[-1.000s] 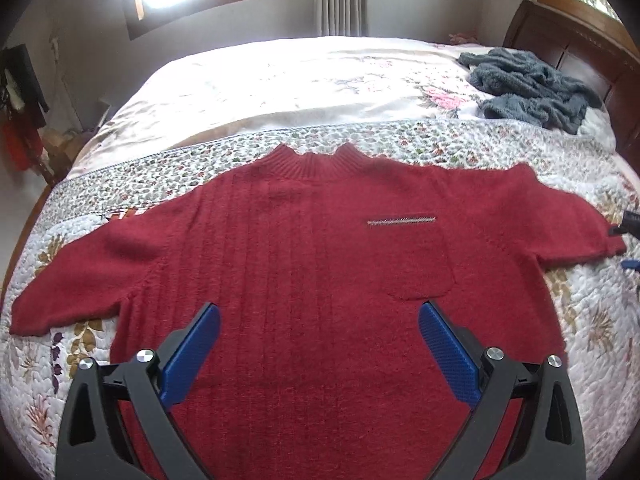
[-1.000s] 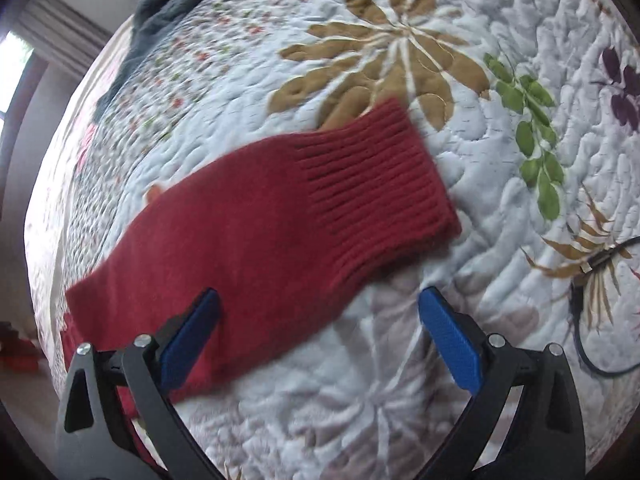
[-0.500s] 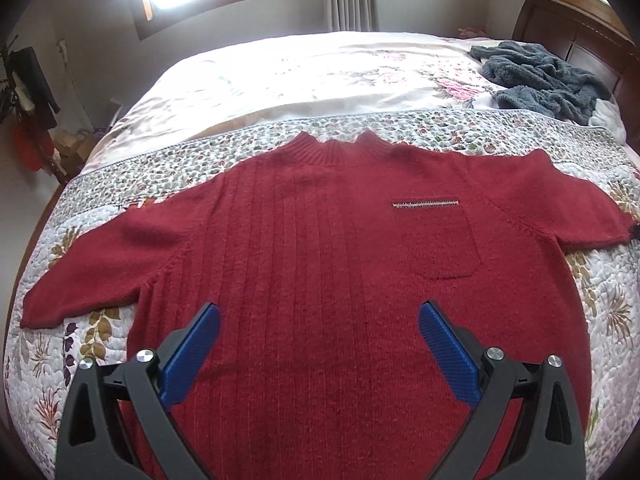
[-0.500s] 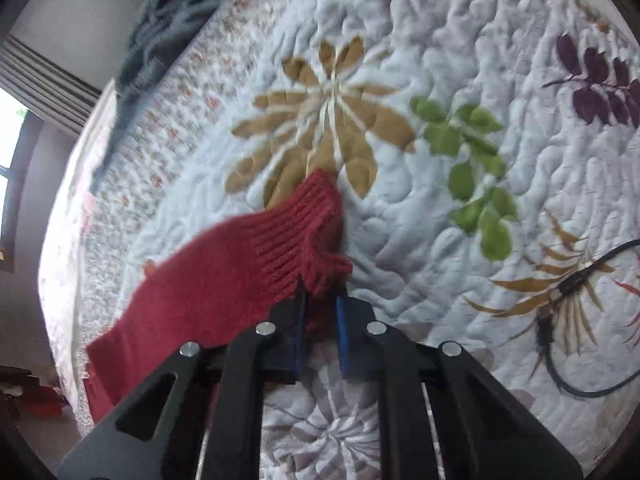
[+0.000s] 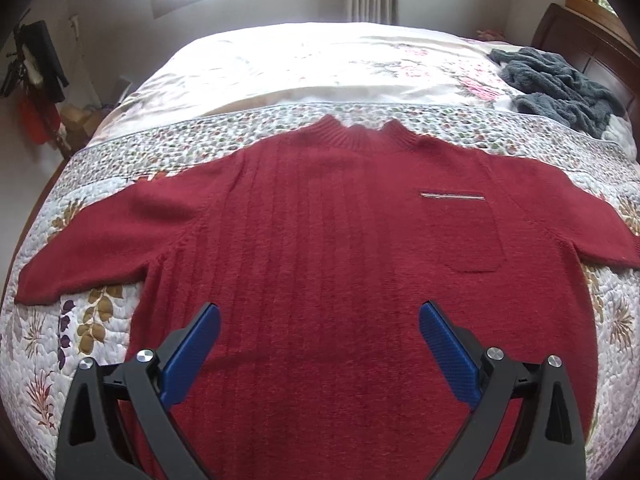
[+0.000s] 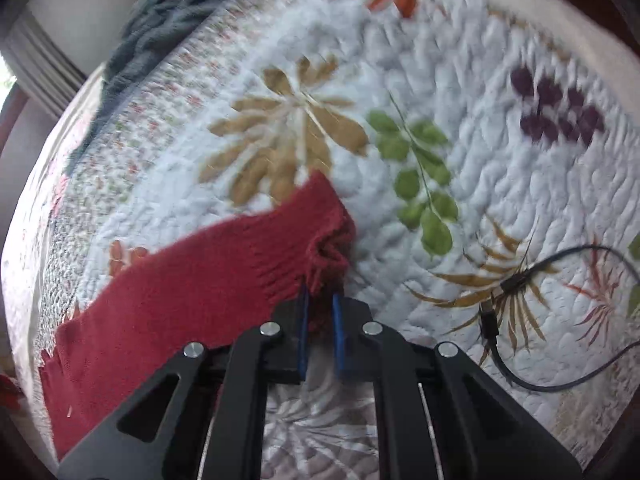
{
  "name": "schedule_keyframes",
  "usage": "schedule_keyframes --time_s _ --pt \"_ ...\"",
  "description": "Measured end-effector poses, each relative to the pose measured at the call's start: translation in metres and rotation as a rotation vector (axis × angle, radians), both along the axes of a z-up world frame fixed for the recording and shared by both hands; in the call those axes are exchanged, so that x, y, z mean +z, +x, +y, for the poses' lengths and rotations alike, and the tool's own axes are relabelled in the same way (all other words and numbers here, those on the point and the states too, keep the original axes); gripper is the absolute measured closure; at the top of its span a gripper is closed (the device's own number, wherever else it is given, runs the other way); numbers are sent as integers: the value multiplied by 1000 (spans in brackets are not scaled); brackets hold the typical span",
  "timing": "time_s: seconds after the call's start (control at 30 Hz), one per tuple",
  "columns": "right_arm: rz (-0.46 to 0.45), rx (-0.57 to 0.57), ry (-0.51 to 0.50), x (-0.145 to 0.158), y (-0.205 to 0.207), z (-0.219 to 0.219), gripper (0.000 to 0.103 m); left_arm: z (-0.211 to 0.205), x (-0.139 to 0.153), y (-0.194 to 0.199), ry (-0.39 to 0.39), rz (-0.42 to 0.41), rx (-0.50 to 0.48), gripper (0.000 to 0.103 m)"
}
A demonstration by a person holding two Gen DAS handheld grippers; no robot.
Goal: Fold small clothes
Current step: 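Grasp the red sweater's sleeve cuff with the right tool, then fold the sleeve across the sweater body with the right tool and release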
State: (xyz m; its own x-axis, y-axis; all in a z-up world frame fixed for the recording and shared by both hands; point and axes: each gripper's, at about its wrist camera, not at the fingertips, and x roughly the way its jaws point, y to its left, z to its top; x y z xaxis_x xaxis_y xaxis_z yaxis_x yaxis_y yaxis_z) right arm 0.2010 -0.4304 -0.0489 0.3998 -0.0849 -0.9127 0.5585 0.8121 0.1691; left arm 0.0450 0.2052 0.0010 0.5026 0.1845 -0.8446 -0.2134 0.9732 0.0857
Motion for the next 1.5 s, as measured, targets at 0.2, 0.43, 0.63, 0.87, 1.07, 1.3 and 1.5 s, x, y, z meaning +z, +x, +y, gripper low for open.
schedule_keyframes --time_s 0.2,0.43,0.63,0.87,1.07,1.3,1.5 --pt "-95 214 -66 45 6 78 95 23 -5 -2 -15 3 49 4" --pt "-93 555 -135 56 26 221 95 45 -9 0 -39 5 97 4" --pt "-139 721 -91 55 16 329 95 59 -6 5 -49 -6 101 4" --pt "-123 843 -118 32 16 415 95 73 -9 5 -73 -4 109 4" --pt "-82 884 -120 10 18 448 95 82 -14 3 -78 4 109 4" --pt "14 909 -82 -17 22 458 86 82 -13 6 -110 5 101 4" --pt "-22 921 122 -6 -1 428 68 60 -7 26 -255 14 28 4"
